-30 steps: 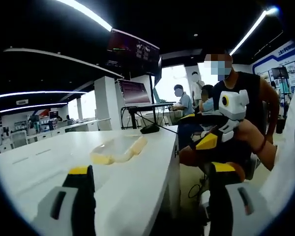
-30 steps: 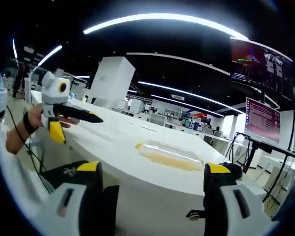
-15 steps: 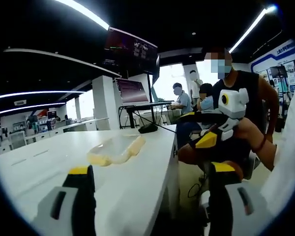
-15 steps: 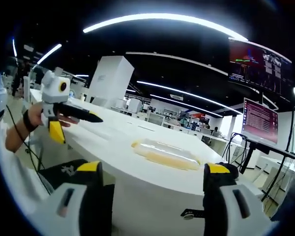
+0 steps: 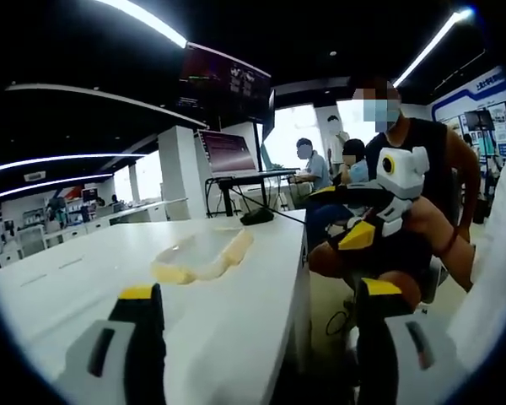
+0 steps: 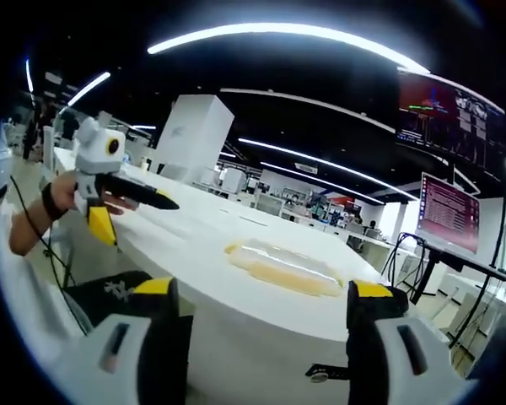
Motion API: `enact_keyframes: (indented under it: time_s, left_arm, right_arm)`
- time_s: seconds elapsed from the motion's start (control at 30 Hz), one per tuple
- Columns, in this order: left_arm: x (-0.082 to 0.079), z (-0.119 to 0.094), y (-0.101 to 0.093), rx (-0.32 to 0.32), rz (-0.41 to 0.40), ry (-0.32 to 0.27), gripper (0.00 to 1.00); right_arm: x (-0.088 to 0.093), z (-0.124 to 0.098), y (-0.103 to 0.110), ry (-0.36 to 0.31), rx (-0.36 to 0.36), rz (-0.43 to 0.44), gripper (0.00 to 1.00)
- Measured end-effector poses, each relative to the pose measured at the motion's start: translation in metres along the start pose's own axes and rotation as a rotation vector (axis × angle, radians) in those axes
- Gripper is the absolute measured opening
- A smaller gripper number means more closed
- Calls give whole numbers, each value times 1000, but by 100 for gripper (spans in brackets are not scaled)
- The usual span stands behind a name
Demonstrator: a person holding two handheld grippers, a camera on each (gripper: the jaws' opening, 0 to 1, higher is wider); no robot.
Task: Snap each plastic latch of the storage box into its locked position after aligning the lid with the box until every specified latch is closed and the lid sits flush.
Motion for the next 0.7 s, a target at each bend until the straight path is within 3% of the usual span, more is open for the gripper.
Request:
enact_keyframes:
  time_s: [0.5,0.7]
  left_arm:
    - [-3,8,11,3,37,44,93]
    - [-9,6,25,-22,80,59,93]
  right_arm:
    - [-9,11,-6,27,-25,-73,79]
    - [-12,23,-8,74,-54,-175,78]
Point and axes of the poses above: the point that each gripper's makers call its tool centre point, and the gripper's own axes: z roughly forward along the fingers, y roughly to its left, x roughly out of its underside, the point moved 7 cm from there along -z, roughly backward along the fingers, and after that the axes turned 11 degrees about z, right-handed, at the moved point
